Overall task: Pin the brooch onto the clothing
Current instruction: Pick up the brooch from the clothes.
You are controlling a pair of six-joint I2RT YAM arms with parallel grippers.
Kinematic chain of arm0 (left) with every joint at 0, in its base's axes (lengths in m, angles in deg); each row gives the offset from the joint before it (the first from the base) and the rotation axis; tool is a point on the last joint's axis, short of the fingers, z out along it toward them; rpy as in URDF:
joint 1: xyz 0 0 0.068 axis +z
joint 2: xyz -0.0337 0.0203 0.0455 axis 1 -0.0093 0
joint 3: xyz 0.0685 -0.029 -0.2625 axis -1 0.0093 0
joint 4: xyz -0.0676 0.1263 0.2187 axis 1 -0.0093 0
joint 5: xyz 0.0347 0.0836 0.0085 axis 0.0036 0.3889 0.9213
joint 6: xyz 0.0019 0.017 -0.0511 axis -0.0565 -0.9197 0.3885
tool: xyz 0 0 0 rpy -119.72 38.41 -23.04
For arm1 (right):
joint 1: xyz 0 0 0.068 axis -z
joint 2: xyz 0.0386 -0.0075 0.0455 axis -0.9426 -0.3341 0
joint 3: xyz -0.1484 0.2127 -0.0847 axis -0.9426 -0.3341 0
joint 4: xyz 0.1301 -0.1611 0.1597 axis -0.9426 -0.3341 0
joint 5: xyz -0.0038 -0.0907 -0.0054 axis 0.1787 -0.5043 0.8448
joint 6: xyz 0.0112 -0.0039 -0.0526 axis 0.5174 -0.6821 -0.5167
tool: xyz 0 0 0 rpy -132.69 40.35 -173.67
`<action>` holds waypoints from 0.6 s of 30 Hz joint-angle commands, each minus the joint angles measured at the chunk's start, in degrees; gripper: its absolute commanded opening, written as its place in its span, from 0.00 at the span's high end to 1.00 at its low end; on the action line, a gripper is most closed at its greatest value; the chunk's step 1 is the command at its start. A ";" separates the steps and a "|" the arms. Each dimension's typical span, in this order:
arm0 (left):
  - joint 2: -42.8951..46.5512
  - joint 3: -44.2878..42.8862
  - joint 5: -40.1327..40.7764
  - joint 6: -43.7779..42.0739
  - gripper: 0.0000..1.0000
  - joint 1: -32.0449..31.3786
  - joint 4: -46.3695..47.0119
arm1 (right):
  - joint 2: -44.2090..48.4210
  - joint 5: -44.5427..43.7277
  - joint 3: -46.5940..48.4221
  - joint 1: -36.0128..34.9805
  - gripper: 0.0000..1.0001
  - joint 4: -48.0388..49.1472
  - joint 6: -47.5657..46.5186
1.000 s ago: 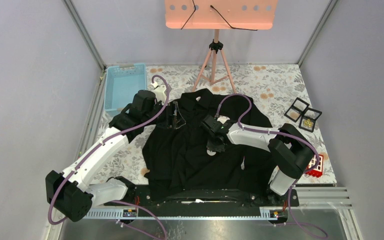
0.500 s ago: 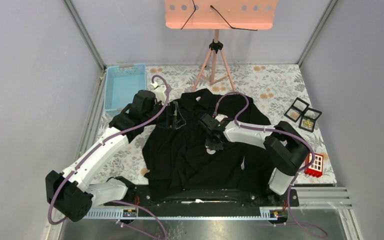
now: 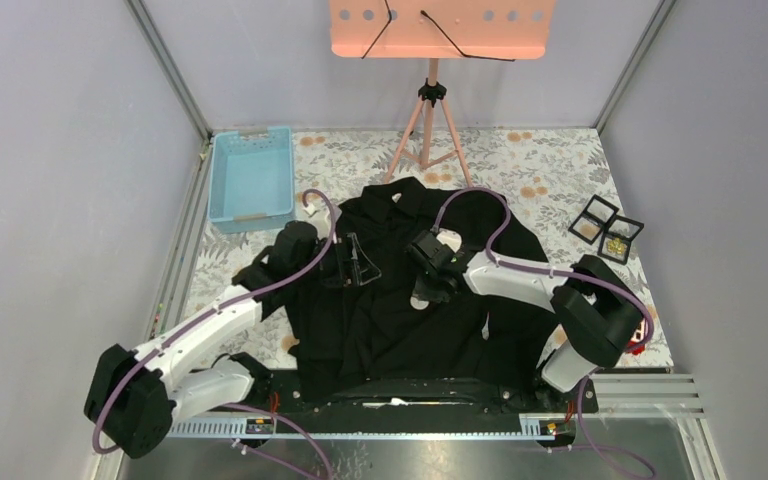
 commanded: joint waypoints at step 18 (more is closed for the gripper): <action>-17.53 5.86 -1.09 11.32 0.29 -3.77 25.37 | -0.07 -2.06 2.51 -2.05 0.86 -4.18 -1.94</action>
